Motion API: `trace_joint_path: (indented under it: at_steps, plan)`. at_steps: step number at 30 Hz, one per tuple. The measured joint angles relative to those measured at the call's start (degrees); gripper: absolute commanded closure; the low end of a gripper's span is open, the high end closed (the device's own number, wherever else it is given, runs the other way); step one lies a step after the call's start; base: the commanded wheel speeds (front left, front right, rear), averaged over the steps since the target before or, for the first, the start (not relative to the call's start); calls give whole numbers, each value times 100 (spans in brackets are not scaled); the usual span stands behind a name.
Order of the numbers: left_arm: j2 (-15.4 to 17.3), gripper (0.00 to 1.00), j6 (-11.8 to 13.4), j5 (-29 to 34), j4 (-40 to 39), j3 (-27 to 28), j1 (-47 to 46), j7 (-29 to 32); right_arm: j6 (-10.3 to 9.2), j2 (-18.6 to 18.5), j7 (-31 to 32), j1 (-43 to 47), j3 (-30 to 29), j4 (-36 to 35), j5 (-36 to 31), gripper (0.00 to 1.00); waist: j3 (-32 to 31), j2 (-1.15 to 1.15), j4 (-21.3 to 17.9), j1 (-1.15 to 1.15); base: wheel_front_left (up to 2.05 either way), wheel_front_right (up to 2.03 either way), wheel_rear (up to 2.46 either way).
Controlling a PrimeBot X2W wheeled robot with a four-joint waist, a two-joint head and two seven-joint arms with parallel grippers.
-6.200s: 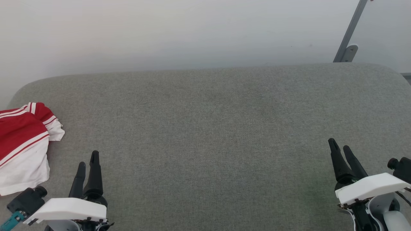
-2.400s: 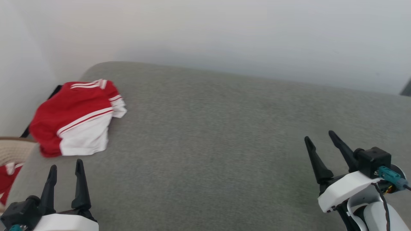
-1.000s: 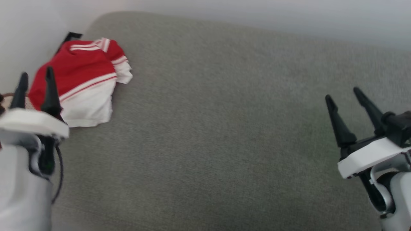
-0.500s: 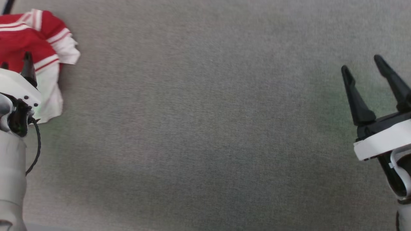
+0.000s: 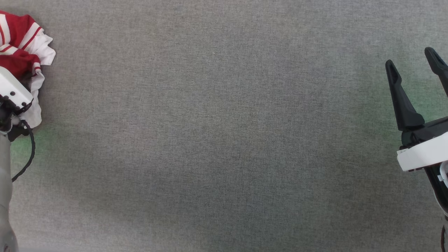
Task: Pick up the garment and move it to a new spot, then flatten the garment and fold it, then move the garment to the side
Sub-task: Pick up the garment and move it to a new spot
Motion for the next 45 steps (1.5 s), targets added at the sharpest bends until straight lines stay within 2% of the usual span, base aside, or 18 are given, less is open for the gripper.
trace_joint_path:
  at_steps: [6, 7, 8, 14, 19, 27, 35, 45]
  plan:
    - [-37, 0, -8, -69, -11, -15, -1, 153, 0, 15, 88, -1, -25, -93, -35, 0, -6, 0, 43, 0, 0, 0, 0]
    - [-48, 10, 10, -121, 1, 20, 12, 145, -1, 26, 92, -4, -36, -96, -37, 0, -27, 0, 62, 0, 0, 0, 0]
    - [-47, 100, -19, -122, 13, 18, 35, 94, 0, 34, 91, -5, -38, -87, -37, 0, -48, 0, 71, 0, 0, 0, 0]
    - [13, 100, -287, -114, 23, -24, 203, -641, 0, 166, 4, -3, -76, 25, -40, 0, -251, 0, 109, 0, 0, 0, 0]
    - [271, 100, -458, -40, -46, -145, 192, -1137, 0, 318, -137, 6, -77, 189, -45, 0, -521, -1, 119, 0, 0, 0, 0]
    - [626, 100, -575, 247, -426, -538, -124, -1631, 0, 530, -382, 86, -4, 519, -36, 0, -1036, 0, 109, 0, 0, 0, 0]
    - [898, 100, -598, 339, -1200, -1092, -288, -1672, -1, 699, -580, 222, 9, 770, -19, 0, -1531, -1, 62, 0, 0, 0, 0]
    - [1330, 100, -599, -221, -2872, -1715, -44, -996, -1, 844, -773, 260, -58, 940, -27, 0, -1896, -1, -80, 0, 0, 0, 0]
